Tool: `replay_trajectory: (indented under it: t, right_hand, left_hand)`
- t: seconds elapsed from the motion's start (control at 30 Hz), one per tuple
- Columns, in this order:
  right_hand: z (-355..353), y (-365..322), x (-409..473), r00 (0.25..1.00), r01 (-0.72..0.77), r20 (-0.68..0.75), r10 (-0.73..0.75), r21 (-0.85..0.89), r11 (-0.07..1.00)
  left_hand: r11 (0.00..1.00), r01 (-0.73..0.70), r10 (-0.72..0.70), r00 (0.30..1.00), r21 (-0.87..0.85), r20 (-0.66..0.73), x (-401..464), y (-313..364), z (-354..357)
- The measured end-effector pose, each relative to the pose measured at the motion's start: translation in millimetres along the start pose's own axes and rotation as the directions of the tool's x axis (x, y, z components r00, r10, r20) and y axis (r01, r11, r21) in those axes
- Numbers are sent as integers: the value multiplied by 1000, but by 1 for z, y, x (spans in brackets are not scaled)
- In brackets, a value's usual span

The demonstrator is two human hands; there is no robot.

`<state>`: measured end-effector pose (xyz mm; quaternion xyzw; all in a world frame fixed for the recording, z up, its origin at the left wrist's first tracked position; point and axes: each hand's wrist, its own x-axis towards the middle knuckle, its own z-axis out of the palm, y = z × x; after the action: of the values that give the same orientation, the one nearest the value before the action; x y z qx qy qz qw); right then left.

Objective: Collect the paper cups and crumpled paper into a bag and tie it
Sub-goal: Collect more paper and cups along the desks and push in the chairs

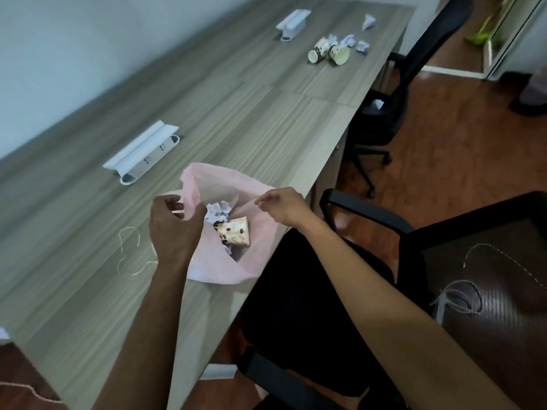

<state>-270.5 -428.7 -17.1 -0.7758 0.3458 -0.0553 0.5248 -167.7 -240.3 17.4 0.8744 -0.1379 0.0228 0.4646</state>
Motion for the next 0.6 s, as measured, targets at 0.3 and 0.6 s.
replay_trajectory:
  t: [0.3, 0.6]
  right_hand:
    - [-75, 21, -68, 996, 40, 92, -21, -209, 977]
    - [-177, 51, -157, 994, 102, 3, -105, -270, 957]
  left_hand:
    - [985, 78, -78, 997, 154, -8, -79, 71, -7]
    - [996, 33, -42, 992, 81, 116, -200, 137, 5]
